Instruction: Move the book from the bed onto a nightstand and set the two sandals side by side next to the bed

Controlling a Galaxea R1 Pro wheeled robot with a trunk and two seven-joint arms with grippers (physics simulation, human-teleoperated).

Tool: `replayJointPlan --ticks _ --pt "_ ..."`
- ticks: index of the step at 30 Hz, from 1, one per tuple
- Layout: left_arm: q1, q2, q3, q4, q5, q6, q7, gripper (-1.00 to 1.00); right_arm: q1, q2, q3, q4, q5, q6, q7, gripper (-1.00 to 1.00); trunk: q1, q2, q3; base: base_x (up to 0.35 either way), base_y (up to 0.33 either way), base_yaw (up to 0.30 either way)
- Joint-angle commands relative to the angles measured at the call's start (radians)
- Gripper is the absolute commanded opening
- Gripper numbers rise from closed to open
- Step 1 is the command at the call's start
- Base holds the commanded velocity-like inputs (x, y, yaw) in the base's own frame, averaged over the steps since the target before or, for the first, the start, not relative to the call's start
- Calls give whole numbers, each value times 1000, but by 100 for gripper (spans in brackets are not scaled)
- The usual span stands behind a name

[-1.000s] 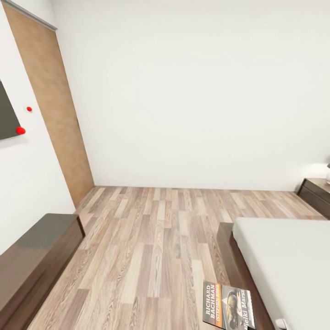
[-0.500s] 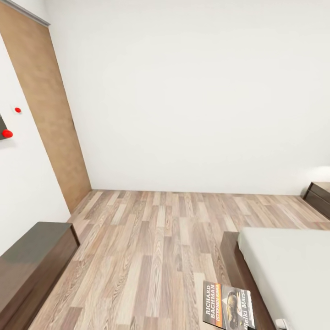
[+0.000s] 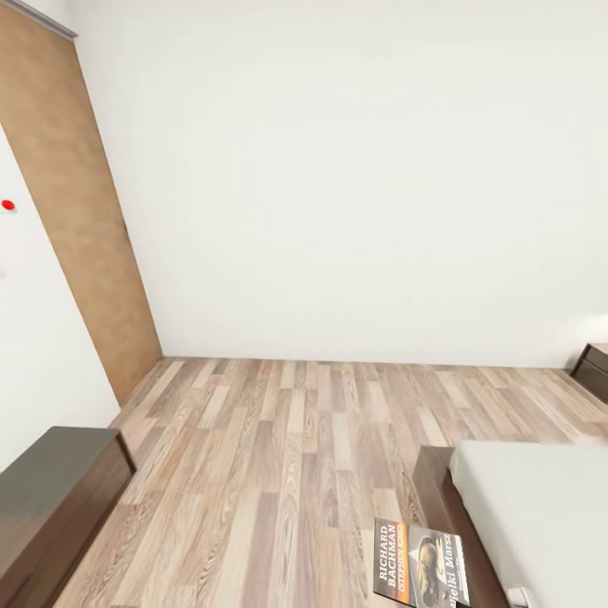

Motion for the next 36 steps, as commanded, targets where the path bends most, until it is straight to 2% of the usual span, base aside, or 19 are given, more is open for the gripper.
replayJointPlan --ticks 1,36 --pt "-1 0 8 1 -9 -3 -2 100 -2 0 2 3 -6 -5 3 -100 1 -1 -2 329 0 0" --pt "-1 0 10 1 -9 -3 -2 100 -2 0 2 3 -6 -5 3 -100 1 -1 -2 329 0 0"
